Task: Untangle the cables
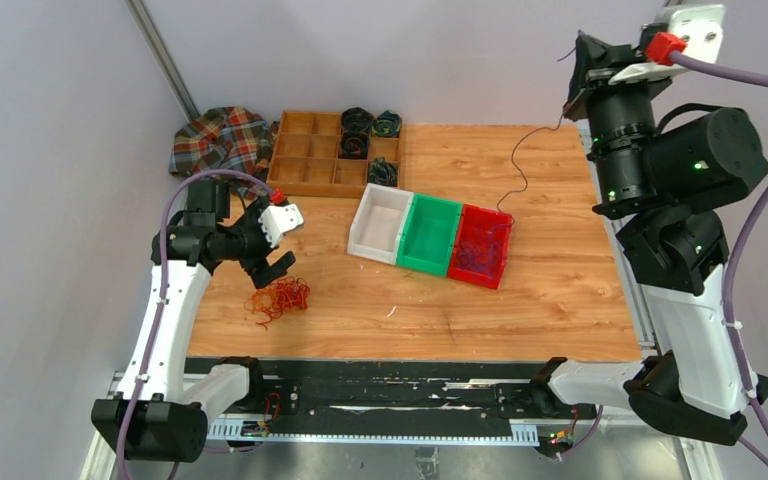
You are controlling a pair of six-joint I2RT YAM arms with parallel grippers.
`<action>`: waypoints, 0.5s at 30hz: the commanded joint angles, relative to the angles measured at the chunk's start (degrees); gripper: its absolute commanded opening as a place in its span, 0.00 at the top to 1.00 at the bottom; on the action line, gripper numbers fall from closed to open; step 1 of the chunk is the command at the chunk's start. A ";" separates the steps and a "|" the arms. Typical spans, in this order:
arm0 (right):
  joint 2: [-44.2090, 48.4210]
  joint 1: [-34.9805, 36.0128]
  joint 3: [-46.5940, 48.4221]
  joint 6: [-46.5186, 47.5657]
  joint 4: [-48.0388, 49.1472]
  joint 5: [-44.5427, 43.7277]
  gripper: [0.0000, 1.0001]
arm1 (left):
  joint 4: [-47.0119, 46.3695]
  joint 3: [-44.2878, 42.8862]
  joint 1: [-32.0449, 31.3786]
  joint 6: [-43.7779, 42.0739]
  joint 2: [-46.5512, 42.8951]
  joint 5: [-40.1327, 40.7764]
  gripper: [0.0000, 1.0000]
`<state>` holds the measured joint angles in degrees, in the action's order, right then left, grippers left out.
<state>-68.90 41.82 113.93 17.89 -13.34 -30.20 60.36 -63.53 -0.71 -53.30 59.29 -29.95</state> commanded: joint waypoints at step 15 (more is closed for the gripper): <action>-1.69 -2.33 -4.68 5.96 8.84 -0.83 0.99 | 0.81 1.91 0.36 -0.76 -3.30 0.76 0.02</action>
<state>-69.80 41.15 110.50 22.09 -7.11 -30.15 60.51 -62.26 -0.71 -53.30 57.08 -29.56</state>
